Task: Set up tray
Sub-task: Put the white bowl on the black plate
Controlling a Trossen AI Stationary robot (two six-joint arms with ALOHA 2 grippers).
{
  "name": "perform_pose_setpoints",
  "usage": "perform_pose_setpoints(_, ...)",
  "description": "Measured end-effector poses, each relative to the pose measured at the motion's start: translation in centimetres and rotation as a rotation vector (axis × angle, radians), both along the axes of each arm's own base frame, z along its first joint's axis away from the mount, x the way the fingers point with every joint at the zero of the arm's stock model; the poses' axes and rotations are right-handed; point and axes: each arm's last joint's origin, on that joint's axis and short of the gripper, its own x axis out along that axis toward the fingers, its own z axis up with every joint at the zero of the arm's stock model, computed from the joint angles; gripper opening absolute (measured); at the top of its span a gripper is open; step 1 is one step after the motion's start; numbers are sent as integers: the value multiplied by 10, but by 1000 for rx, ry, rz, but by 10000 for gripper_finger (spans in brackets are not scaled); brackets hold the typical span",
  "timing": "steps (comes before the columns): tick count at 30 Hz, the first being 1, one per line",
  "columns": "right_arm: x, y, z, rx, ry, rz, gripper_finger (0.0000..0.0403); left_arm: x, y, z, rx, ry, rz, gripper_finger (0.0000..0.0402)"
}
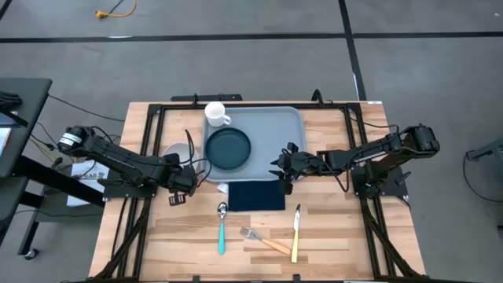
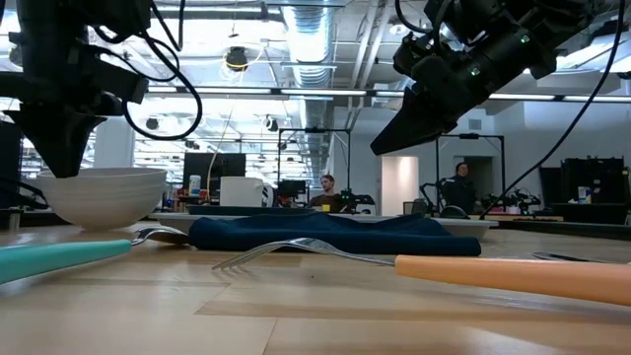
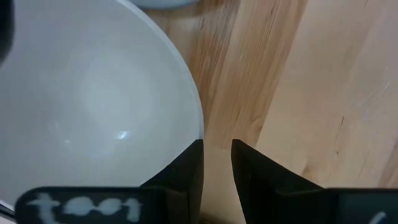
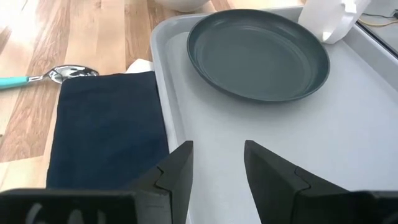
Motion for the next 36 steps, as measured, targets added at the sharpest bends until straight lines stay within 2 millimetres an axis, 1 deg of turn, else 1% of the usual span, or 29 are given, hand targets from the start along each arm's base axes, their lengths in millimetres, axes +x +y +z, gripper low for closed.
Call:
perform_pose_setpoints(21, 0, 0, 0, 0, 0, 0, 134, 0, 0, 0, 9, -3, 5, 75)
perform_pose_setpoints(36, 0, 0, 0, 0, 0, -1, 134, -6, 2, 1, 26, 58, 26, 75)
